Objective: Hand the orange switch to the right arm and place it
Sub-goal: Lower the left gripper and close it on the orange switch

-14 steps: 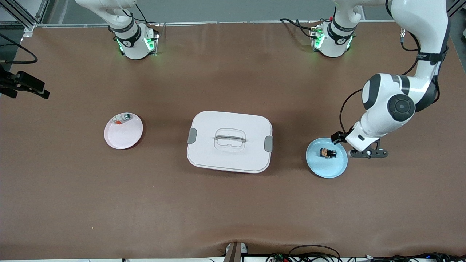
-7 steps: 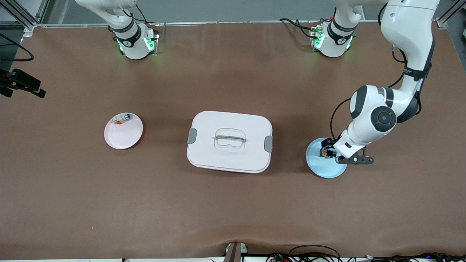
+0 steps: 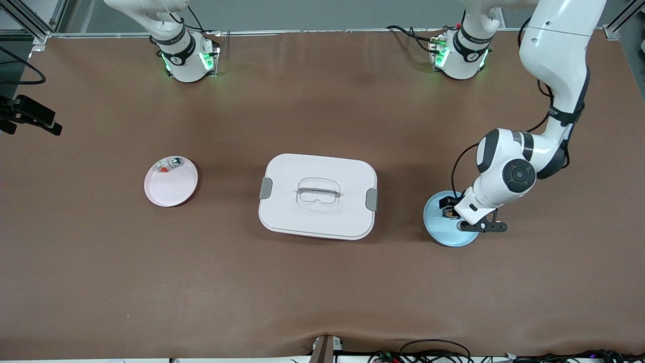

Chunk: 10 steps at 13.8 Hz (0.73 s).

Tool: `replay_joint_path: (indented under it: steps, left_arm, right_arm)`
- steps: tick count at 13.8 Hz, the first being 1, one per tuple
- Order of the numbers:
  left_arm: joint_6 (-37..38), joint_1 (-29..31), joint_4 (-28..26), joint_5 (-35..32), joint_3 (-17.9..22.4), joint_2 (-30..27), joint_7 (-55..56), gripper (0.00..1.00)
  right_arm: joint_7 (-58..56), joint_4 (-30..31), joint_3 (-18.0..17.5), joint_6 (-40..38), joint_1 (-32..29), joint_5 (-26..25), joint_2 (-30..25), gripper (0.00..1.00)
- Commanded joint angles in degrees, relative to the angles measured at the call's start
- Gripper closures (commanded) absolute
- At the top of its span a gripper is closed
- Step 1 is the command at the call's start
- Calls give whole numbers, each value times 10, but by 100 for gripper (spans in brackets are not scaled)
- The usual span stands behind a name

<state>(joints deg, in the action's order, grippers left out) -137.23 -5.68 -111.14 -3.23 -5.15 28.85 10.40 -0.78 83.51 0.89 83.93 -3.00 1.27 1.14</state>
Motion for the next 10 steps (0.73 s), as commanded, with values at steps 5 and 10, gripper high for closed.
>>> replay_joint_path:
  steps: [5, 10]
  left_arm:
    - [-17, -1, 14, -15, -1, 30, 13, 0]
    - [-30, 0, 12, -22, -1, 39, 4, 0]
  right_arm:
    - [-6, -1, 0, -6, 0, -1, -9, 0]
    - [-6, 0, 2, -7, -3, 0, -9, 0]
